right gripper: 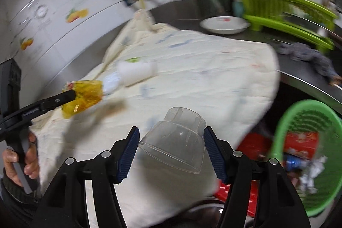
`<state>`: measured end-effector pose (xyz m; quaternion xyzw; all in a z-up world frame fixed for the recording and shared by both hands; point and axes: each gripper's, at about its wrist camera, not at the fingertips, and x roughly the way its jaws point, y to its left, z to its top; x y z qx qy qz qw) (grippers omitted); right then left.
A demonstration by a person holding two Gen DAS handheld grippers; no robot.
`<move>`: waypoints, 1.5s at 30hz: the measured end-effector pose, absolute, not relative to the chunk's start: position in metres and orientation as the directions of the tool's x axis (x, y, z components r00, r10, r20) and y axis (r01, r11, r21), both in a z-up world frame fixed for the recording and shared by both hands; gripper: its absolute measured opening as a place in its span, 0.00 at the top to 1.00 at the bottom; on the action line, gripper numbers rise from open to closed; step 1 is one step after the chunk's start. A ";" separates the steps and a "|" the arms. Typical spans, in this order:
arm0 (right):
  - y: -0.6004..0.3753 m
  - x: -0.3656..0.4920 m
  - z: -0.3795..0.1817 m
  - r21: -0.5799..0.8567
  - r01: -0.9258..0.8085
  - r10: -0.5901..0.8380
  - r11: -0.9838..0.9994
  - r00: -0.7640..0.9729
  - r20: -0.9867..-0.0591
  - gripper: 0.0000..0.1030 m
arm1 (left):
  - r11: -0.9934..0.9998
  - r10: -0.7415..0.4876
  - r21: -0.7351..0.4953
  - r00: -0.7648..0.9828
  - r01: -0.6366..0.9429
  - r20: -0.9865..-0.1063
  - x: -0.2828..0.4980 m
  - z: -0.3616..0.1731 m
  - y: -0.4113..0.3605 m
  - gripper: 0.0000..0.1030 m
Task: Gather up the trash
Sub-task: 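Carry the wrapper and clear cup over the green basket and open both tools to drop them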
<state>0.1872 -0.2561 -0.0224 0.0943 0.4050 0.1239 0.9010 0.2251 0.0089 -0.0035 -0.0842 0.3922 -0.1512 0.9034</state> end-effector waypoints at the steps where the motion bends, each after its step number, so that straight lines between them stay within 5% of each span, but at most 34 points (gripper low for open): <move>1: -0.269 0.183 -0.023 0.263 -0.125 0.280 0.957 0.648 -0.708 0.42 | 0.937 -0.349 -0.271 0.641 0.220 -0.684 0.225 -0.004 0.000 0.65; 15: -0.451 0.129 -0.052 0.168 0.172 0.019 0.971 0.641 -0.768 0.41 | 0.875 -0.461 -0.255 0.548 0.411 -0.698 0.214 -0.003 -0.147 0.65; 37: -0.532 0.095 -0.062 0.233 0.281 -0.007 0.931 0.653 -0.758 0.35 | 0.779 -0.485 -0.180 0.395 0.601 -0.780 0.201 -0.034 -0.328 0.64; 41: -0.535 0.087 -0.057 0.239 0.278 -0.006 0.930 0.664 -0.748 0.35 | 0.764 -0.496 -0.191 0.370 0.616 -0.786 0.196 -0.040 -0.348 0.60; 45: -0.535 0.082 -0.055 0.246 0.275 -0.001 0.929 0.670 -0.743 0.34 | 0.752 -0.516 -0.227 0.337 0.619 -0.788 0.192 -0.048 -0.359 0.42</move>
